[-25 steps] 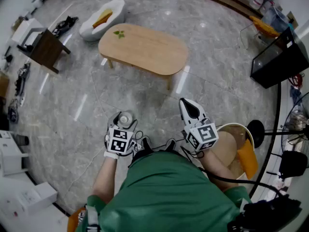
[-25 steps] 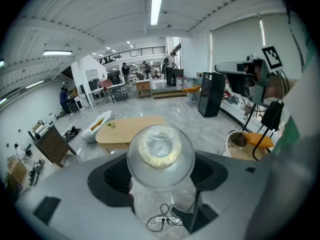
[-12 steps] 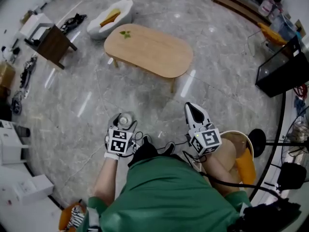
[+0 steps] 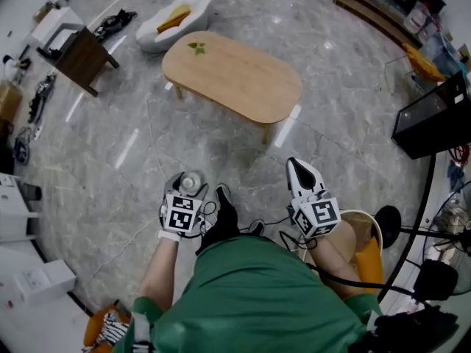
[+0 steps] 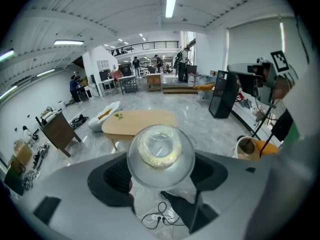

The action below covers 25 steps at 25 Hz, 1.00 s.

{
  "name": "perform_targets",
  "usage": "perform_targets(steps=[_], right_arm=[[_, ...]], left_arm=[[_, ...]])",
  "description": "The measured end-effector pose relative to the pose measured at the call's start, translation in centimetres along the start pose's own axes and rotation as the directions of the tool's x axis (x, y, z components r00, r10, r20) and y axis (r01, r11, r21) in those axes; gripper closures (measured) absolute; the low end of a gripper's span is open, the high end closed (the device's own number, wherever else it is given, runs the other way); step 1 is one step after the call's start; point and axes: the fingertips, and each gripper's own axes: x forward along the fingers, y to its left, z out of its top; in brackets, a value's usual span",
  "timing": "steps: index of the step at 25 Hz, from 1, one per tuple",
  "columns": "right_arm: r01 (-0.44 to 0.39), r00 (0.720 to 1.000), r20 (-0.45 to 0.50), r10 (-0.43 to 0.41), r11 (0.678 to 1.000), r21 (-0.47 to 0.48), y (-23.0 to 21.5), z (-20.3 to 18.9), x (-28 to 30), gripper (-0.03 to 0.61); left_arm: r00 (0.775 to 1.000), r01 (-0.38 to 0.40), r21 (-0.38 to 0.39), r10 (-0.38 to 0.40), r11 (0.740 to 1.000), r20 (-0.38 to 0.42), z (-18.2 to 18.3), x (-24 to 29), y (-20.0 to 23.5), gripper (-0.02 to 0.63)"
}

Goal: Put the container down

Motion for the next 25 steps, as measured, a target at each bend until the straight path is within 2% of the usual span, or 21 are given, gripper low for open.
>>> perform_targets(steps=[5, 13, 20, 25], right_arm=[[0.034, 0.999, -0.021, -0.035, 0.999, -0.019, -1.3, 1.5, 6.4, 0.565], [0.069, 0.995, -0.073, -0.071, 0.997, -0.035, -0.2, 3.5, 17.9, 0.565], [0.062, 0.993, -0.094, -0.066, 0.997, -0.048, 2.2, 4.7, 26.4, 0.565], [0.030, 0.993, -0.110, -0.037, 0.997, -0.066, 3.3, 5.5, 30.4, 0.565]], left_arm=[[0.999, 0.030, 0.004, -0.030, 1.000, 0.014, 3.8, 4.3, 5.0, 0.273], [0.996, 0.086, 0.030, -0.087, 0.996, 0.026, 8.6, 9.9, 14.3, 0.273], [0.997, 0.079, 0.022, -0.079, 0.997, 0.010, 9.1, 12.6, 22.8, 0.273], [0.998, 0.055, -0.011, -0.055, 0.998, 0.004, 9.0, 13.5, 26.7, 0.273]])
